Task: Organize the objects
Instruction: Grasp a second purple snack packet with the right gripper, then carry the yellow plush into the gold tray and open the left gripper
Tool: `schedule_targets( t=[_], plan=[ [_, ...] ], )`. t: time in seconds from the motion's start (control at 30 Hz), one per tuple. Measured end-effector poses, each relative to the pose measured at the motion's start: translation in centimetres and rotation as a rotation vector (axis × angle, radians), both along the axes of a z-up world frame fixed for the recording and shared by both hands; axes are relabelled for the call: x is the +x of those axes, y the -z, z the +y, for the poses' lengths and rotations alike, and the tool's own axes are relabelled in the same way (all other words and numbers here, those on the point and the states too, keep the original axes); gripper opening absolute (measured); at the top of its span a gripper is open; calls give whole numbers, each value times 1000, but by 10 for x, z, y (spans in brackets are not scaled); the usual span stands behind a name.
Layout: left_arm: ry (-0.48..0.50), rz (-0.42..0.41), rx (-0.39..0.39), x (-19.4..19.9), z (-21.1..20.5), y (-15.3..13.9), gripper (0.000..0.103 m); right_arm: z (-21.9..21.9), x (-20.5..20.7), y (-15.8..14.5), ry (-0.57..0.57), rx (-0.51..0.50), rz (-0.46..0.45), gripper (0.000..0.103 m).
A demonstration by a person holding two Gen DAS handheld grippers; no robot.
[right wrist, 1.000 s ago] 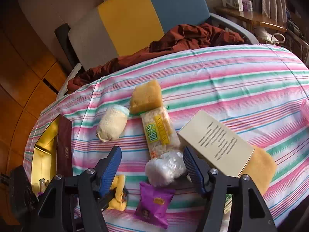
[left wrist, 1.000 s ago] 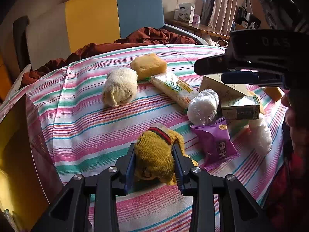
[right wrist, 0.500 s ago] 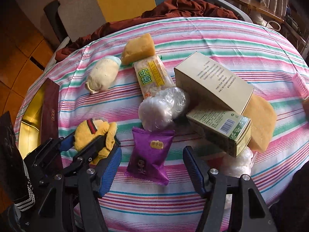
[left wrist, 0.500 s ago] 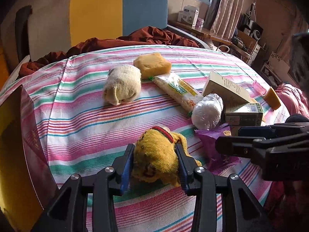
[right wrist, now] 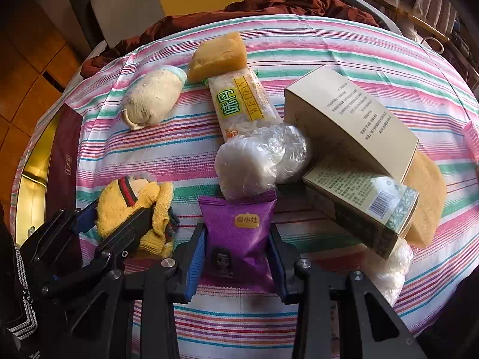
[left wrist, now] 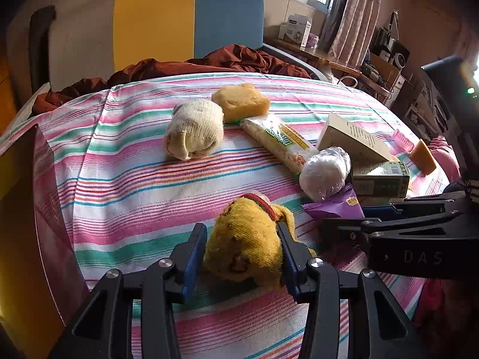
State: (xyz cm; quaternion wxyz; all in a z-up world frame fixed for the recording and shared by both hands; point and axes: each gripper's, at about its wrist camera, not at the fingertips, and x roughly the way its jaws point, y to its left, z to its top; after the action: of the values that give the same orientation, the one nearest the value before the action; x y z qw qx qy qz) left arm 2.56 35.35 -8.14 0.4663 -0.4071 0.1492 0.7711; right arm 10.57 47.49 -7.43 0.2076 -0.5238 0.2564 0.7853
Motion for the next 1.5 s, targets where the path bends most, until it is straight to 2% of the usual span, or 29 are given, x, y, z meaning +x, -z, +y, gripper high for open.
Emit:
schedule_targets(
  t=[0.17, 0.37, 0.6, 0.73, 0.9, 1.07, 1.17, 1.3, 1.5],
  plan=[
    [1, 3, 2, 0, 0, 1, 48, -1, 0, -1, -9, 15, -5, 37],
    [34, 41, -7, 7, 1, -4, 39, -1, 1, -1, -20, 29, -12, 37],
    [18, 23, 1, 7, -10, -13, 35, -3, 1, -2, -41, 28, -10, 37],
    [3, 21, 31, 9, -24, -28, 35, -3, 3, -4, -46, 27, -6, 37],
    [-30, 42, 108, 6, -55, -61, 36, -4, 5, -4, -58, 41, -9, 37],
    [-137, 48, 168, -21, -102, -89, 36, -6, 7, -6, -70, 60, -15, 37],
    [-230, 63, 171, -49, -135, -98, 36, -8, 7, -6, -83, 67, -22, 37],
    [-373, 91, 115, -95, -186, -95, 36, -13, 8, -7, -119, 67, -17, 37],
    [-543, 99, -24, -147, -249, -60, 36, -20, 6, -8, -148, 81, -21, 37]
  ],
)
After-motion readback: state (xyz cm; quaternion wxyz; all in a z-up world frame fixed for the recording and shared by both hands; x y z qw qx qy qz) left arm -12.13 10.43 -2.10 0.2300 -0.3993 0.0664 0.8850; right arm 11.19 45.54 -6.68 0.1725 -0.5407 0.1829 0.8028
